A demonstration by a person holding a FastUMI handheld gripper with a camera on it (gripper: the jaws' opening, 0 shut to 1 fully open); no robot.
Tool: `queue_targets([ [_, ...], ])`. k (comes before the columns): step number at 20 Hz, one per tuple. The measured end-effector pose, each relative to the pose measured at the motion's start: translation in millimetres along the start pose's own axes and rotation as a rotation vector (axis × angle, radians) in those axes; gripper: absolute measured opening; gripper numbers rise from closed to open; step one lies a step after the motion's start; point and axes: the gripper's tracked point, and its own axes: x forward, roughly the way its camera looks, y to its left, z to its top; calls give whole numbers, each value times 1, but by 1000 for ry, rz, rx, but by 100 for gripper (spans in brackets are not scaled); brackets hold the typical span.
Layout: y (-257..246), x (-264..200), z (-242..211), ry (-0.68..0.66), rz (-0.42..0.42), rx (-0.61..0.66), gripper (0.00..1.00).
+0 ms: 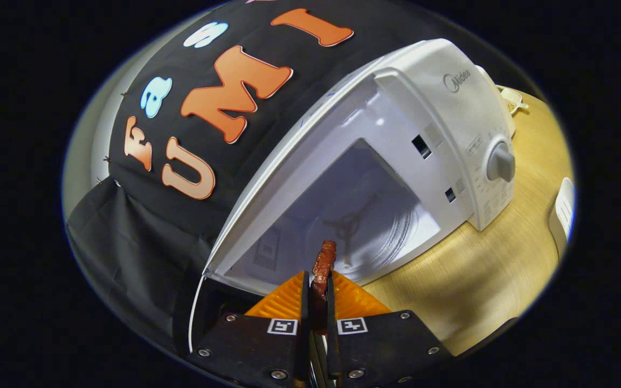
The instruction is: Open the microwave, put the food inside, and close the microwave door.
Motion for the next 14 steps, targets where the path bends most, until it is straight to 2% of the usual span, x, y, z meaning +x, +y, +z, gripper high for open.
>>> queue_targets([
  [8,9,52,-6,-146,-4,139,12],
  [14,-4,86,0,-233,-67,253,12],
])
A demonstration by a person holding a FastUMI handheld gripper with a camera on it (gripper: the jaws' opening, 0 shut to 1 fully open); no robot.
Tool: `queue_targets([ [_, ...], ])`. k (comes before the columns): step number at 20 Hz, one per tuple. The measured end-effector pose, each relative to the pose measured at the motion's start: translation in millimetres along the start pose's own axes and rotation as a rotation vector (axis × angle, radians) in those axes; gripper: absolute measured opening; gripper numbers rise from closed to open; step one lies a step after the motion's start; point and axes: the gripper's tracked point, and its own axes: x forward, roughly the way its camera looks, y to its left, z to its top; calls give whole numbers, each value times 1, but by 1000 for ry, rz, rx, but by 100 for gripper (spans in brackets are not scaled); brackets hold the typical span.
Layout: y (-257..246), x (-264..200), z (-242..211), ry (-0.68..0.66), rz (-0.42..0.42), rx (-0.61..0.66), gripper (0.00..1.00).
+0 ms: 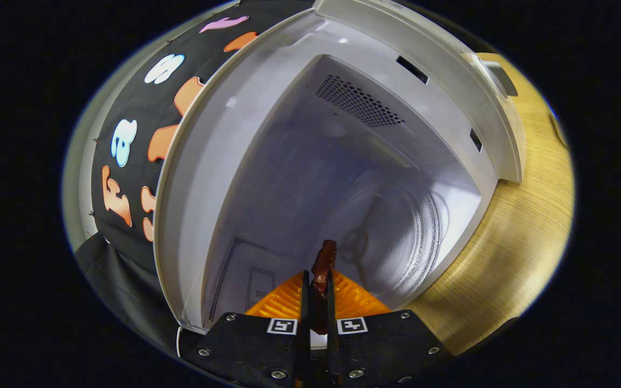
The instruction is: Open the microwave, put the food inside, and close the microwave door.
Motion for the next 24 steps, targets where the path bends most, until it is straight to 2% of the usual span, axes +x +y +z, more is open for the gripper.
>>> queue_targets([
  [3,-6,13,4,-38,-31,35,12],
  [7,-15,14,6,-53,-66,-11,17],
  [11,-20,2,9,-46,-87,-88,54],
  [12,-21,-1,7,-31,-102,-122,70],
  [13,-25,-4,5,-10,-116,-149,78],
  [14,-28,-8,4,15,-127,-170,90],
  [15,-32,-13,4,35,-131,-197,94],
  [19,-40,-44,9,98,-118,-334,97],
  [24,-43,-80,12,167,-94,-394,97],
])
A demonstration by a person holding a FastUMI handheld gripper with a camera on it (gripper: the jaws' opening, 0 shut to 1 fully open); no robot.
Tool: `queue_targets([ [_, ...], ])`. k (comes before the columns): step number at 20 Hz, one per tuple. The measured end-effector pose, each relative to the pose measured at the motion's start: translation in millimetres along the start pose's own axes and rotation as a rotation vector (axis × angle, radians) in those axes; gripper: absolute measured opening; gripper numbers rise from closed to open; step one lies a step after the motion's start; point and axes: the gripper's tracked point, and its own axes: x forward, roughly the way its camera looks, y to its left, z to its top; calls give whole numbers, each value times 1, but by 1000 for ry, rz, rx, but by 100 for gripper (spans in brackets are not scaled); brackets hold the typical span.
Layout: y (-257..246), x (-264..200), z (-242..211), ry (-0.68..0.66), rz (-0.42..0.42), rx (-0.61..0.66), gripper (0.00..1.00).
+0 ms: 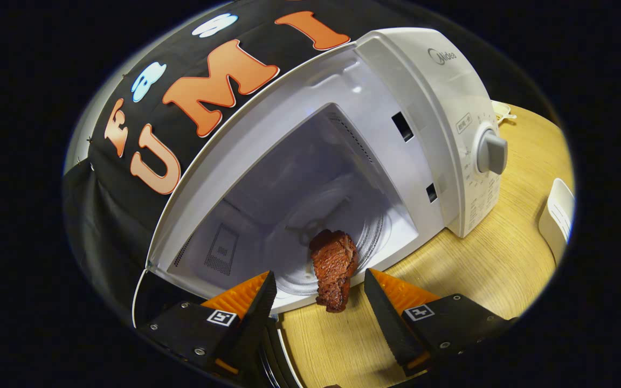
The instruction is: Open the microwave, put the food inside, and close the microwave door.
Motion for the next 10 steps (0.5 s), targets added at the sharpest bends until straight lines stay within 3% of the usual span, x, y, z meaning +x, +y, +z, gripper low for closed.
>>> queue_targets([
  [5,16,-72,-19,16,62,-192,97],
  [10,33,-150,-46,43,121,-296,97],
])
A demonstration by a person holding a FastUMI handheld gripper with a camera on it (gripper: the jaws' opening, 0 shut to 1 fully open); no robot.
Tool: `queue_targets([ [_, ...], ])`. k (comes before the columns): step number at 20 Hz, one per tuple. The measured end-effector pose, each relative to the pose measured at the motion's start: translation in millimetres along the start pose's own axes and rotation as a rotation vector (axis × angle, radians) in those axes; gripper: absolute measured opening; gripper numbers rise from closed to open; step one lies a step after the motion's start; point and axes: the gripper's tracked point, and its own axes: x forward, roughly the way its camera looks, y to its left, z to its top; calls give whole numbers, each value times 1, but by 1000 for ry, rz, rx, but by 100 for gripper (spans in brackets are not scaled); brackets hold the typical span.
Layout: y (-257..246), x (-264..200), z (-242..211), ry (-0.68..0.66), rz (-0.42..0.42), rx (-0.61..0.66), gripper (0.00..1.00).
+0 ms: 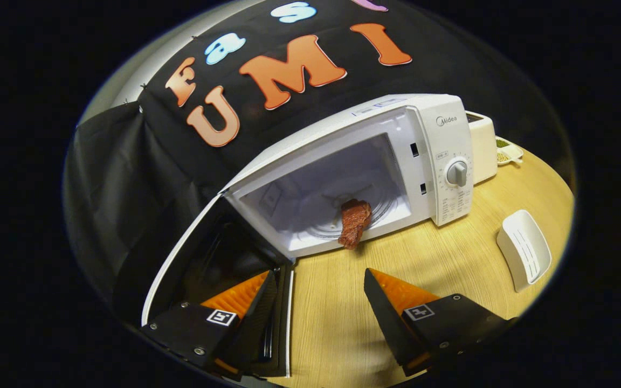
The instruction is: Open the microwave, put the food inside, and close the microwave door.
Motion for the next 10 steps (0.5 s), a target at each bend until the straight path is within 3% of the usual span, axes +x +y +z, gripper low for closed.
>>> queue_targets([
  [6,50,-59,11,-58,79,-76,96],
  [10,109,-90,10,-89,189,-161,94],
])
